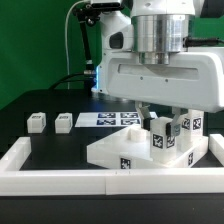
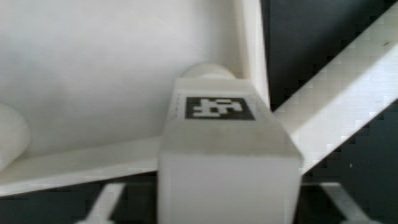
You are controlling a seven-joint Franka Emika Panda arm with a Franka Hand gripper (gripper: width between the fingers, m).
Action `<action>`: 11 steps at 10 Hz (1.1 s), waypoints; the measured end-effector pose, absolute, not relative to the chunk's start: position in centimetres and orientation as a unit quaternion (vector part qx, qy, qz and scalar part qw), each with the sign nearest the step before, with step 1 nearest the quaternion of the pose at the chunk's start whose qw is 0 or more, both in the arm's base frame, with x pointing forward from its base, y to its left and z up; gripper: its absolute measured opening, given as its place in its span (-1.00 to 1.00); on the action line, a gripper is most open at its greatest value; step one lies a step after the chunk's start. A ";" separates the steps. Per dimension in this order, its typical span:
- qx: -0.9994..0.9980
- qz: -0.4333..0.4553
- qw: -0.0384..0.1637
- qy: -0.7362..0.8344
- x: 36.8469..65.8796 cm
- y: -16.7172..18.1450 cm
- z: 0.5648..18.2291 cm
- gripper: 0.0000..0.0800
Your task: Assemble square table
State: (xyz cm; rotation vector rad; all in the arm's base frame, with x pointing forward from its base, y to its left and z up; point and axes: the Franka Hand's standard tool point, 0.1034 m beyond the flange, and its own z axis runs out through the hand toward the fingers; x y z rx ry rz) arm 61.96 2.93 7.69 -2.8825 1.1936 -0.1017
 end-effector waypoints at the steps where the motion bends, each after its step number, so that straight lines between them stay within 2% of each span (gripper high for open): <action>1: -0.933 -0.033 0.009 0.359 62.0 2.7 7.7 0.24; 2: -0.936 -0.033 0.009 0.350 62.0 2.6 7.7 0.51; 3: -0.945 -0.033 0.009 0.327 62.0 2.7 7.7 0.51; 4: -0.957 -0.033 0.008 0.288 62.0 2.9 7.7 0.61; 11: -0.999 -0.034 -0.004 0.001 62.0 3.1 7.7 0.62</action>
Offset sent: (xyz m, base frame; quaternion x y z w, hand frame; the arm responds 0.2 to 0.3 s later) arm -0.0019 0.0058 -0.0019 -0.0056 0.0093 -0.1345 0.9909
